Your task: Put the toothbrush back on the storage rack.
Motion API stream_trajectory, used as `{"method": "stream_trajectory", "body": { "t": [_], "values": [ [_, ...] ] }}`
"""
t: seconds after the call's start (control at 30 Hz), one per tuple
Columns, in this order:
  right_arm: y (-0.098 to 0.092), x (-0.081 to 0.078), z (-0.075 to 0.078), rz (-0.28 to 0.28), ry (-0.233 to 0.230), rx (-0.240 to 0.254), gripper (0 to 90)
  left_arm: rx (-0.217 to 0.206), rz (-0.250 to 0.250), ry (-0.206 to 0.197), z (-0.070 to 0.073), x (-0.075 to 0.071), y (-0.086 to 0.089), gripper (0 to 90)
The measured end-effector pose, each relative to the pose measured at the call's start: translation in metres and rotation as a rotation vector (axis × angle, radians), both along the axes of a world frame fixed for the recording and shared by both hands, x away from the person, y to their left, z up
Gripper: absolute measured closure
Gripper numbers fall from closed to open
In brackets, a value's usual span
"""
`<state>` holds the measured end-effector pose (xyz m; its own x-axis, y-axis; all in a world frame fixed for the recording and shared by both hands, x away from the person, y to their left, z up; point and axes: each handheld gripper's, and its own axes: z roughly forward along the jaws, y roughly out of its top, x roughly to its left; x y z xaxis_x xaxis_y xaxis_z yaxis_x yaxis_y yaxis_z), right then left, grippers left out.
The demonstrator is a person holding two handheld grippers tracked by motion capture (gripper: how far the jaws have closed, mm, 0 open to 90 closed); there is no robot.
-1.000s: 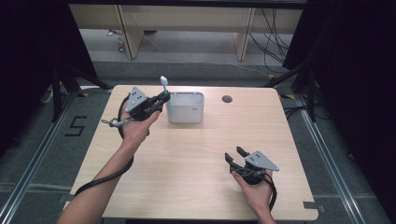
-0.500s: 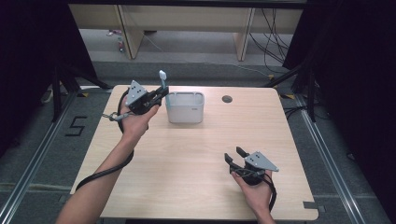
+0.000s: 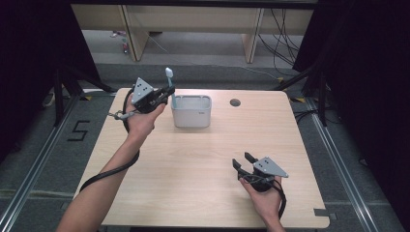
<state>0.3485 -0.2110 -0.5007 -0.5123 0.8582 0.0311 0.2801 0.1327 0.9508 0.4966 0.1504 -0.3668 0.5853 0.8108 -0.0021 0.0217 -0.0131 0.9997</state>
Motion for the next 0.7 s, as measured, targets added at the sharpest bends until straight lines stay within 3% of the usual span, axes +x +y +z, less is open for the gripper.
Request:
{"method": "stream_trajectory", "body": {
  "t": [0.03, 0.27, 0.57, 0.63, 0.7],
  "values": [
    [0.001, -0.001, 0.000, 0.001, 0.025, 0.019, 44.9, 0.000, 0.001, 0.000, 0.001, 0.001, 0.000, 83.6],
    [-0.001, 0.000, 0.000, -0.001, -0.009, -0.013, 44.9, -0.001, 0.009, 0.005, 0.002, 0.010, -0.001, 83.6],
    [0.003, -0.004, 0.001, -0.015, 0.037, 0.028, 44.9, -0.008, 0.029, 0.011, 0.000, 0.020, 0.001, 83.6],
    [0.001, -0.001, -0.001, 0.006, 0.002, 0.007, 44.9, -0.007, 0.032, 0.017, -0.002, 0.022, 0.001, 83.6],
    [0.001, 0.000, -0.001, 0.008, 0.000, 0.010, 44.9, -0.010, 0.034, 0.020, -0.003, 0.023, 0.001, 83.6]
  ]
}}
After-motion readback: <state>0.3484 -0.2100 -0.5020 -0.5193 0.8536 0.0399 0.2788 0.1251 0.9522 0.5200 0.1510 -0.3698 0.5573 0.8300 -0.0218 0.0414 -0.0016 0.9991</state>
